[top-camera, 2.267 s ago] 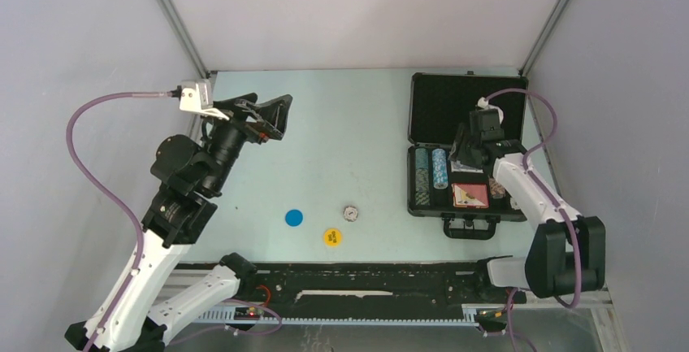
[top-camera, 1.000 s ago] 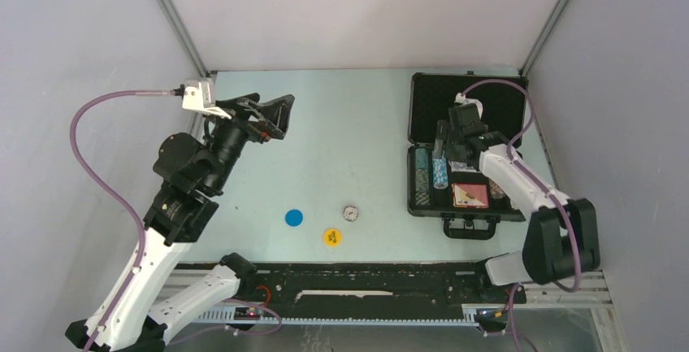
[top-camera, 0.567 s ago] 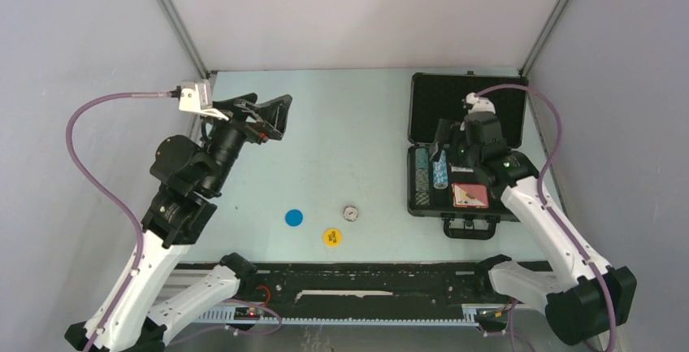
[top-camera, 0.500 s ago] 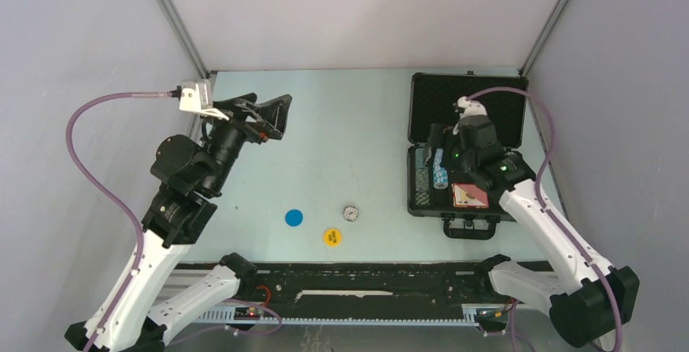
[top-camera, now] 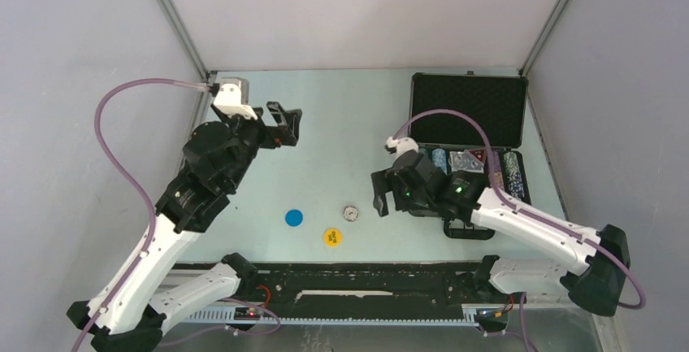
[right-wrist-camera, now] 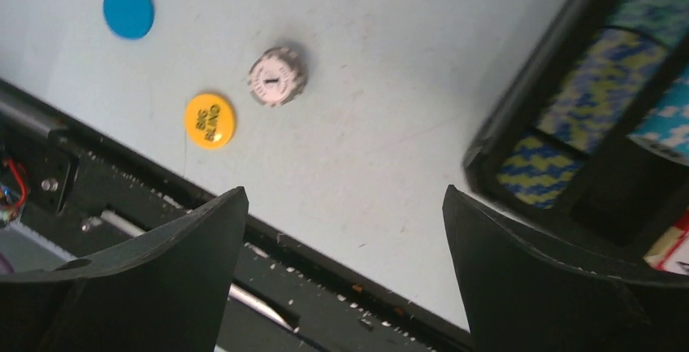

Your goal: Pack up texas hold em set

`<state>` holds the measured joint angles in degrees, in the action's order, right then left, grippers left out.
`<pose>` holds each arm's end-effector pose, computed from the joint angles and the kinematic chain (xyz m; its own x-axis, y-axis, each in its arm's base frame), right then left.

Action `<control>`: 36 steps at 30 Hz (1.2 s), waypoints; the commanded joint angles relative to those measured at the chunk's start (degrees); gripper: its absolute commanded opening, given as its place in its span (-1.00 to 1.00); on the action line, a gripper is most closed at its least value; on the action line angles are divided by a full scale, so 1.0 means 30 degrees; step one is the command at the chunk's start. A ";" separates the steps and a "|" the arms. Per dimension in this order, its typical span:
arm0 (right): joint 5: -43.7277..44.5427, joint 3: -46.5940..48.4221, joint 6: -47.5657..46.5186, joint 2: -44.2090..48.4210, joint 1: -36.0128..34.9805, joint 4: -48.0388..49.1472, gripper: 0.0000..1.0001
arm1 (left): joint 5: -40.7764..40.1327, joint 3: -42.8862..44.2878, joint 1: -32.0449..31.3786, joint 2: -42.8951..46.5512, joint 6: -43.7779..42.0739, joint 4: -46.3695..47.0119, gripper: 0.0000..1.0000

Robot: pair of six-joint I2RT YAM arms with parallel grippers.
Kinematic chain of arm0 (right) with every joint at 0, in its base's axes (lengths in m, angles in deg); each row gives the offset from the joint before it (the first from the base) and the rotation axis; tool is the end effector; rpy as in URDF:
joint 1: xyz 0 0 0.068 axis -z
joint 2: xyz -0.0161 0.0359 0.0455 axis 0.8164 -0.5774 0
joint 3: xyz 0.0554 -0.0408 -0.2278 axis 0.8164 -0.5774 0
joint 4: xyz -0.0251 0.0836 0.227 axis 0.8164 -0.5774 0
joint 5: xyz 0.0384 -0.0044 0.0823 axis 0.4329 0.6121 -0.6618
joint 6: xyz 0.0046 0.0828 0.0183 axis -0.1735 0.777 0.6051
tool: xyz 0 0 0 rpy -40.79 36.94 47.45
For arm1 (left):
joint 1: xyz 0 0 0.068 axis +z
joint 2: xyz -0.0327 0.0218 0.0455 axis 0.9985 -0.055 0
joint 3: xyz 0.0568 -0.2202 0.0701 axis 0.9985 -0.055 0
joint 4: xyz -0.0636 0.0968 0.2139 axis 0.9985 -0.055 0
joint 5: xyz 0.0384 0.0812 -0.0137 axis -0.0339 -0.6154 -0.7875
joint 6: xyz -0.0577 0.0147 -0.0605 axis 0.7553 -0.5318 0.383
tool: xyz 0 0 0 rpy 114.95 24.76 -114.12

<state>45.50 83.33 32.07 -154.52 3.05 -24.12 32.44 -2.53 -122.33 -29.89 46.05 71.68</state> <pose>0.1686 0.1938 0.2345 -0.7063 -0.2246 -0.6714 -0.4502 0.8744 0.1811 0.1808 -0.0989 0.4159 -0.0540 -0.2526 -0.9661 0.2769 0.9258 -0.2575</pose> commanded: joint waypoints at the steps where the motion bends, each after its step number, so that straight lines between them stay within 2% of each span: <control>1: 0.1846 0.1457 0.2089 -0.0900 -0.2443 -0.0951 0.99 | 0.0207 -0.0395 -0.0183 0.2018 0.1369 -0.3819 1.00; 5: 0.1825 0.1829 0.3410 -0.2684 -0.4375 -0.0141 0.99 | 0.0642 -0.2068 -0.0183 0.4181 0.2460 -0.5396 1.00; 7: 0.1884 0.2307 0.3533 -0.3893 -0.5432 0.0297 0.99 | 0.0042 -0.1478 -0.0181 0.4226 0.2105 -0.6560 1.00; 11: 0.1097 0.3358 0.3101 -0.6643 -0.6886 0.0808 0.99 | -0.1692 0.1445 -0.0168 0.3181 0.0430 -0.7669 1.00; 16: 0.0078 0.6315 0.2483 -1.0844 -0.7234 0.0297 0.99 | -0.2202 0.4874 -0.0181 0.1522 -0.1511 -0.6208 1.00; 21: 0.0223 1.0721 0.1561 -1.4798 -0.7397 -0.2100 0.99 | -0.1402 0.6215 -0.0169 0.0542 -0.2622 -0.4581 1.00; 25: -0.0141 1.2413 0.0783 -1.6468 -0.6867 -0.2741 0.99 | -0.1752 0.4721 -0.0181 0.2025 -0.2666 -0.3350 0.99; 28: 0.0053 1.2749 0.0415 -1.6906 -0.6278 -0.2819 0.99 | -0.3008 0.1042 -0.0054 0.4498 -0.2450 -0.0771 1.00; 31: -0.0414 1.2554 0.0255 -1.6763 -0.5604 -0.2799 0.95 | -0.2742 -0.1822 0.0420 0.6507 -0.1694 0.1368 1.00; 34: -0.1226 1.2216 0.0450 -1.6751 -0.5215 -0.3017 0.83 | -0.2327 -0.2108 0.0402 0.6613 -0.1575 0.1543 1.00; 36: -0.1467 1.1956 0.0391 -1.6828 -0.5219 -0.3112 0.82 | -0.2341 -0.1825 0.0432 0.6163 -0.1658 0.1171 1.00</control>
<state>43.38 119.55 34.39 -205.27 -13.45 -31.79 25.62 -7.67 -121.44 -9.25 40.57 70.13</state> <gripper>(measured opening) 0.917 0.996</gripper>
